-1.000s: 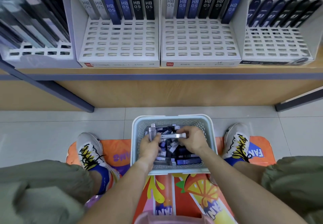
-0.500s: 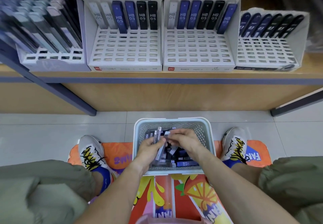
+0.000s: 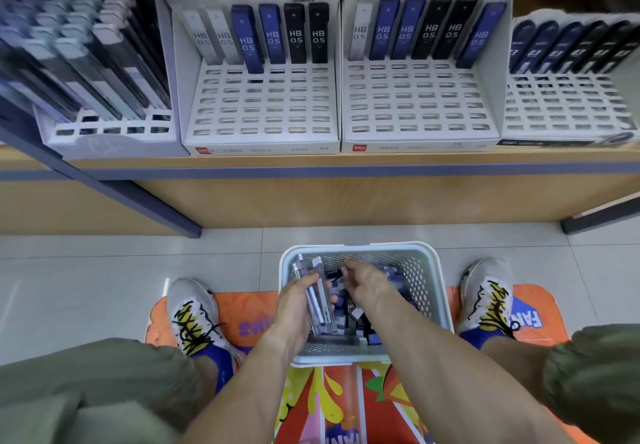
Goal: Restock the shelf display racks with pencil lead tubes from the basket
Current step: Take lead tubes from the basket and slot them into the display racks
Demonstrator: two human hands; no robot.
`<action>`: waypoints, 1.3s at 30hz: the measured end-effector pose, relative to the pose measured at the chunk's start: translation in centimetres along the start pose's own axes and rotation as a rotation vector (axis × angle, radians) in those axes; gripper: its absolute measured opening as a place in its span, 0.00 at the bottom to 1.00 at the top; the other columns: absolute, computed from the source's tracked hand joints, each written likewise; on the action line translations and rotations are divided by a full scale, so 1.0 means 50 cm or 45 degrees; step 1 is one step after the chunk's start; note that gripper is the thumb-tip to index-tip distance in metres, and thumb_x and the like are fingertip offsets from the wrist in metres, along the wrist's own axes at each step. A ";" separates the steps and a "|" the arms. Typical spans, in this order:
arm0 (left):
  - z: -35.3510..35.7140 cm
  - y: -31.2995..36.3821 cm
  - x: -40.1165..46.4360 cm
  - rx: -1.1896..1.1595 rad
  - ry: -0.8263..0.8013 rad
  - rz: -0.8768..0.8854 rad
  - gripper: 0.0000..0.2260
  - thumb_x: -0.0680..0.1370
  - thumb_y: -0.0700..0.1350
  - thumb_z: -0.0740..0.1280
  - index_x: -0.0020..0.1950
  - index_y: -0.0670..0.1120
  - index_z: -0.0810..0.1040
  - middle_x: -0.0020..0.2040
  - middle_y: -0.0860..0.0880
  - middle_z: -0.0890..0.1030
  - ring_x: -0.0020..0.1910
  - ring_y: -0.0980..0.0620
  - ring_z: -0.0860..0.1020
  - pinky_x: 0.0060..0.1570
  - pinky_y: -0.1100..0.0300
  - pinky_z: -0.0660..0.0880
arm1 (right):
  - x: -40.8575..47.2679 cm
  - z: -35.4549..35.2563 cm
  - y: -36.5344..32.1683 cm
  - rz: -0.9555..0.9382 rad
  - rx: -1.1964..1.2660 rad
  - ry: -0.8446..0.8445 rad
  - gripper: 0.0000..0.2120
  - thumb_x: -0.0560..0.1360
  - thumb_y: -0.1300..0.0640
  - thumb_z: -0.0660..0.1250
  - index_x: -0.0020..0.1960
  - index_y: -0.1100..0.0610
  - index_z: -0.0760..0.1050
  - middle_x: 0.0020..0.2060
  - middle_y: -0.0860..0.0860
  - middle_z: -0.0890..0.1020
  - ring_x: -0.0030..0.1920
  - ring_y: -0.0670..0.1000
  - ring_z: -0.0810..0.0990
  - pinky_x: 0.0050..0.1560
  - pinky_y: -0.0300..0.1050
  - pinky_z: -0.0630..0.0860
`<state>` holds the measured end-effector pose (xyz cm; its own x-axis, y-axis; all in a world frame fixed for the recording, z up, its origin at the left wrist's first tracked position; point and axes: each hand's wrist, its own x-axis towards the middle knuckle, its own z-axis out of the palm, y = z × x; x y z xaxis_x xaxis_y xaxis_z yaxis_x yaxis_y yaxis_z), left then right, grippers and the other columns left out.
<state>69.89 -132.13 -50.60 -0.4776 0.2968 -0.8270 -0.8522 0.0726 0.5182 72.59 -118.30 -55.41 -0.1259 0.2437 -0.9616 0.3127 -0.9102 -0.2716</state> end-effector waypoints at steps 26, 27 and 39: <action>0.050 0.388 -0.354 0.453 -0.568 0.659 0.09 0.77 0.46 0.73 0.40 0.45 0.77 0.30 0.50 0.70 0.22 0.55 0.62 0.22 0.63 0.61 | -0.604 0.060 -0.200 -1.242 -0.533 -0.868 0.16 0.72 0.60 0.78 0.57 0.62 0.79 0.42 0.58 0.85 0.39 0.52 0.83 0.43 0.44 0.80; 0.044 0.415 -0.373 0.456 -0.599 0.683 0.11 0.78 0.46 0.72 0.38 0.46 0.75 0.30 0.50 0.69 0.21 0.55 0.62 0.22 0.63 0.61 | -0.632 0.070 -0.207 -1.266 -0.548 -0.911 0.15 0.73 0.62 0.77 0.58 0.62 0.79 0.43 0.59 0.86 0.40 0.52 0.83 0.44 0.43 0.81; -0.022 0.495 -0.396 0.362 -0.419 0.723 0.10 0.71 0.44 0.77 0.48 0.44 0.78 0.30 0.50 0.69 0.22 0.54 0.63 0.22 0.61 0.63 | -0.685 0.188 -0.180 -1.539 -0.629 -0.853 0.16 0.72 0.63 0.78 0.57 0.57 0.78 0.38 0.52 0.85 0.42 0.50 0.85 0.45 0.40 0.82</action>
<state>58.02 -137.26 -21.65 -0.7034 0.6311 -0.3269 -0.3808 0.0537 0.9231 65.25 -121.60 -19.68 -0.9004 0.4347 0.0155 -0.0324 -0.0315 -0.9990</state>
